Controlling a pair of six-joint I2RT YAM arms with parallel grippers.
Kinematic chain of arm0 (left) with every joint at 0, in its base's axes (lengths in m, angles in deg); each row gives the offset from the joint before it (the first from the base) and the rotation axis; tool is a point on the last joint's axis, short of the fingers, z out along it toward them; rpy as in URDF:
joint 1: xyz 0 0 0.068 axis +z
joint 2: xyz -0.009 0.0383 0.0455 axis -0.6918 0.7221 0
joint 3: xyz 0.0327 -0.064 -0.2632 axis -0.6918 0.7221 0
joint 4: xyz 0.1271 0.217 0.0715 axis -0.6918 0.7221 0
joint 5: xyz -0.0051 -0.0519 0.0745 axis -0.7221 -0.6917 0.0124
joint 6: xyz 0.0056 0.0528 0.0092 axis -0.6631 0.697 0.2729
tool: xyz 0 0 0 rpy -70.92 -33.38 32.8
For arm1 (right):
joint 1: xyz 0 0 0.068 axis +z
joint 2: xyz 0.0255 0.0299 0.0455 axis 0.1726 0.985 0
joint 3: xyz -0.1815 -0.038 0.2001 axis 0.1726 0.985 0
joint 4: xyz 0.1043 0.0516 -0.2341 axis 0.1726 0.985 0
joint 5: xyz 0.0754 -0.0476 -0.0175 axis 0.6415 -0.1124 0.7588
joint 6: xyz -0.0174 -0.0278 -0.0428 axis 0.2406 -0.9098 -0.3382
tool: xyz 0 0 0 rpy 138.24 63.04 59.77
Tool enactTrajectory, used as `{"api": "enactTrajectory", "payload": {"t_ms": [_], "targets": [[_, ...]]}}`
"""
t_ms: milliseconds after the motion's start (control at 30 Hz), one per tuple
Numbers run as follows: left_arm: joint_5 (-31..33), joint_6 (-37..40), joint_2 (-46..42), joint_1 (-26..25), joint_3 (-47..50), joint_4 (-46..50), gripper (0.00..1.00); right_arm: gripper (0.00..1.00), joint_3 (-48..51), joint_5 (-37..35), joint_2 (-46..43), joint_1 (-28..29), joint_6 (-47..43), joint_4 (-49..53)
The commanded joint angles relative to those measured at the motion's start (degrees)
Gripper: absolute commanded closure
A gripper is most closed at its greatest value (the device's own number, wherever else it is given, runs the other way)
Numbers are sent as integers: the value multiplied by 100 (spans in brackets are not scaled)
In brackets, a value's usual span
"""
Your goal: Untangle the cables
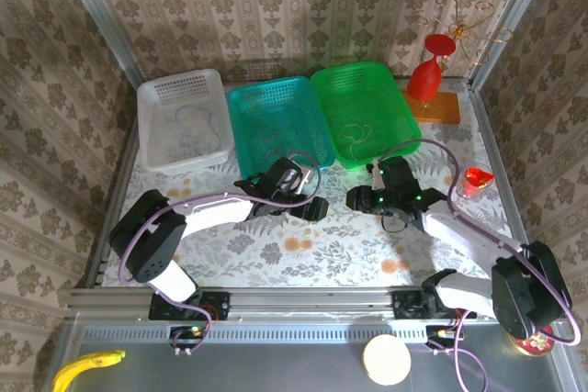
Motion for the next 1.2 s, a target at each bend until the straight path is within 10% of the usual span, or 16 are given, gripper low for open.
{"api": "enactTrajectory", "payload": {"t_ms": [0, 367, 1167], "targets": [[9, 211, 125, 14, -119, 87, 4, 63, -108, 466, 315, 72, -76, -228], [-176, -59, 13, 385, 476, -312, 23, 65, -439, 285, 1309, 691, -298, -398], [-386, -116, -8, 533, 663, -556, 26, 63, -994, 118, 2316, 980, -451, -520]]}}
